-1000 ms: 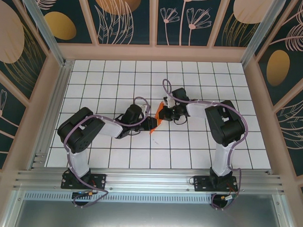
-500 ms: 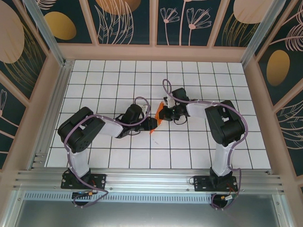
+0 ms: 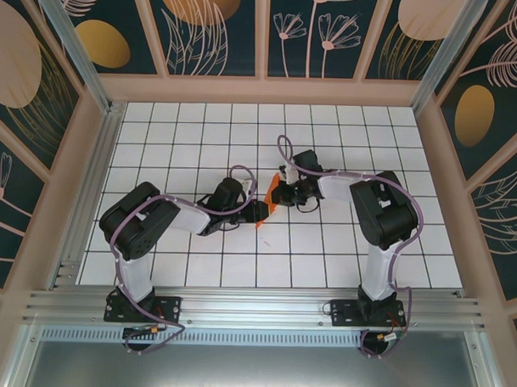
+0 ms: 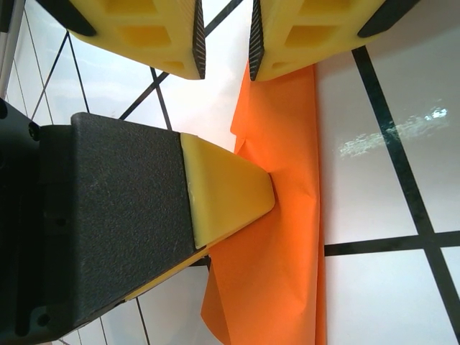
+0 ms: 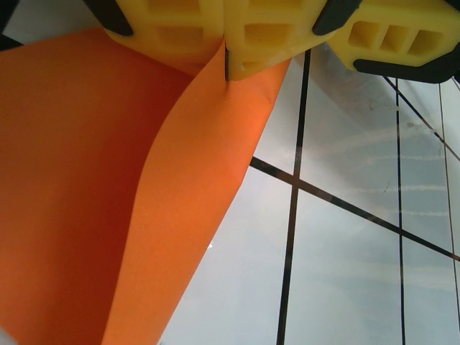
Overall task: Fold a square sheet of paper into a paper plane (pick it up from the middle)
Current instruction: Fold the wing for the fifth time at the center of the table.
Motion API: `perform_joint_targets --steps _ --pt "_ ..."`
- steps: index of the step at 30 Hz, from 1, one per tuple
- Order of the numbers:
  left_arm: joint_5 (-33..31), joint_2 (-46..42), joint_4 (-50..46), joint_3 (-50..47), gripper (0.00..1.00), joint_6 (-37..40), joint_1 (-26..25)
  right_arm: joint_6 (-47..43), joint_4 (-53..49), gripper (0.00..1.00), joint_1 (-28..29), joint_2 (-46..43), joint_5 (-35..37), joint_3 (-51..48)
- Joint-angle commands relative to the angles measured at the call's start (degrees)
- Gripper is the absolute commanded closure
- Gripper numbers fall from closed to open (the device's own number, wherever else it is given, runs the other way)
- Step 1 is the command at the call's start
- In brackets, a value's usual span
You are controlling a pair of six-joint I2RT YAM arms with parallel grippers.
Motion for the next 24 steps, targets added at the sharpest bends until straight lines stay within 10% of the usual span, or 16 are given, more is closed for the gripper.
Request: perform_joint_targets --steps 1,24 --pt "0.67 1.26 -0.45 0.63 0.75 0.89 0.29 0.16 -1.96 0.95 0.13 -2.70 2.28 -1.48" --pt "1.99 1.76 -2.39 0.88 0.75 1.60 0.37 0.64 -3.65 0.95 0.24 -0.56 6.19 -1.15"
